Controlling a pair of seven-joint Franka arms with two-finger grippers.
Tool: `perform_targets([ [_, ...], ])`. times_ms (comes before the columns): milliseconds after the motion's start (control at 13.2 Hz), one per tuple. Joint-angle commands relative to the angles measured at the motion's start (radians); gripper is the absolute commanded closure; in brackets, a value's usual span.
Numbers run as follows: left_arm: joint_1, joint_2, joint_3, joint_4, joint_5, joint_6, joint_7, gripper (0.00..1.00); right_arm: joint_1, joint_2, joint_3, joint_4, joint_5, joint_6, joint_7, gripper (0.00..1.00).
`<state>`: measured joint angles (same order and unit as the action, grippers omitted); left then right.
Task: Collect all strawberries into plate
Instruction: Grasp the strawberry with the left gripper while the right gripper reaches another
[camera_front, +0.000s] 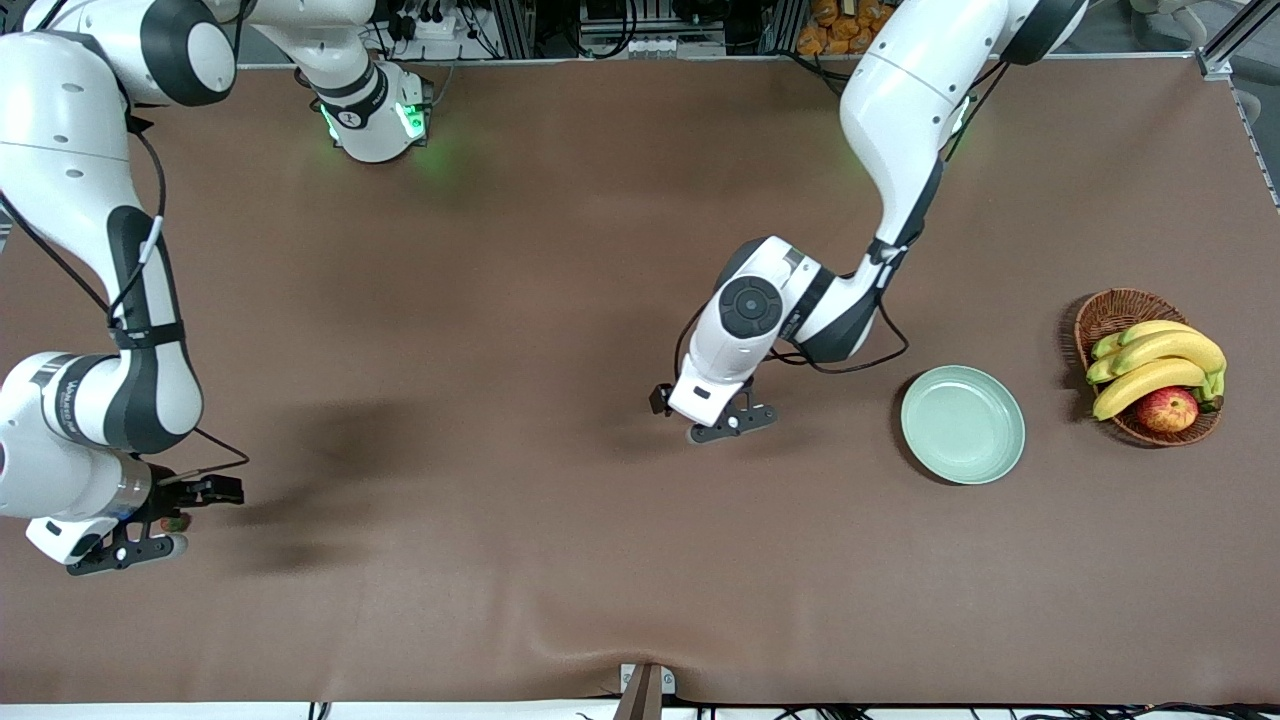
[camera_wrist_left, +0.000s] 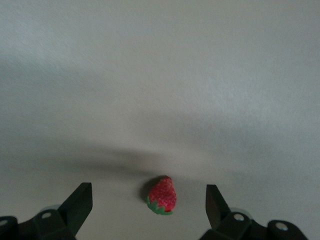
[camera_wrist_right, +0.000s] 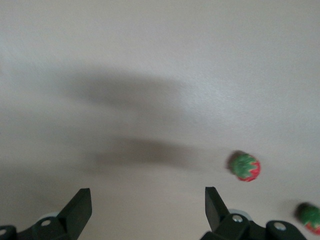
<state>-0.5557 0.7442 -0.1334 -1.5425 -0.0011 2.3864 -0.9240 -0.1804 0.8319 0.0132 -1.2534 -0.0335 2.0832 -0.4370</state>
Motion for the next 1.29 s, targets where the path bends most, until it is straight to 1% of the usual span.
perform_targets([
  [0, -0.036, 0.032, 0.014, 0.039, 0.023, 0.007, -0.027, 0.11, -0.036, 0.027, 0.017, 0.002, -0.038, 0.098, -0.19, 0.0],
  [76, -0.038, 0.046, 0.014, 0.045, 0.021, 0.011, -0.027, 0.13, -0.05, 0.033, 0.017, 0.002, -0.039, 0.13, -0.254, 0.0],
  [303, -0.067, 0.095, 0.021, 0.096, 0.023, 0.02, -0.065, 0.19, -0.093, 0.053, 0.019, 0.005, -0.042, 0.135, -0.455, 0.0],
  [378, -0.067, 0.098, 0.021, 0.094, 0.023, 0.02, -0.065, 0.24, -0.102, 0.056, 0.018, 0.005, -0.042, 0.135, -0.518, 0.0],
  [454, -0.067, 0.107, 0.023, 0.096, 0.023, 0.02, -0.065, 0.32, -0.112, 0.061, 0.019, 0.005, -0.042, 0.135, -0.592, 0.0],
  [529, -0.067, 0.112, 0.023, 0.094, 0.024, 0.02, -0.065, 0.44, -0.122, 0.07, 0.019, 0.006, -0.042, 0.139, -0.656, 0.0],
  [605, -0.067, 0.112, 0.021, 0.094, 0.033, 0.019, -0.065, 0.62, -0.129, 0.082, 0.019, 0.006, -0.042, 0.174, -0.722, 0.0],
  [681, -0.066, 0.106, 0.023, 0.091, 0.039, 0.017, -0.067, 0.69, -0.132, 0.094, 0.019, 0.006, -0.042, 0.231, -0.793, 0.0],
  [756, -0.062, 0.104, 0.023, 0.09, 0.039, 0.013, -0.065, 0.81, -0.136, 0.104, 0.019, 0.006, -0.042, 0.28, -0.874, 0.0],
  [832, -0.059, 0.103, 0.023, 0.087, 0.046, 0.01, -0.065, 1.0, -0.137, 0.114, 0.019, 0.006, -0.042, 0.306, -0.943, 0.0],
  [983, -0.041, 0.087, 0.023, 0.082, 0.047, 0.005, -0.064, 1.0, -0.139, 0.127, 0.019, 0.006, -0.042, 0.334, -1.002, 0.0],
  [1059, -0.011, 0.052, 0.023, 0.065, 0.047, -0.015, -0.068, 1.0, -0.139, 0.134, 0.019, 0.006, -0.042, 0.339, -1.003, 0.0],
  [1210, 0.112, -0.061, 0.015, 0.0, 0.041, -0.096, -0.065, 1.0, -0.146, 0.148, 0.019, 0.006, -0.042, 0.339, -1.003, 0.0],
])
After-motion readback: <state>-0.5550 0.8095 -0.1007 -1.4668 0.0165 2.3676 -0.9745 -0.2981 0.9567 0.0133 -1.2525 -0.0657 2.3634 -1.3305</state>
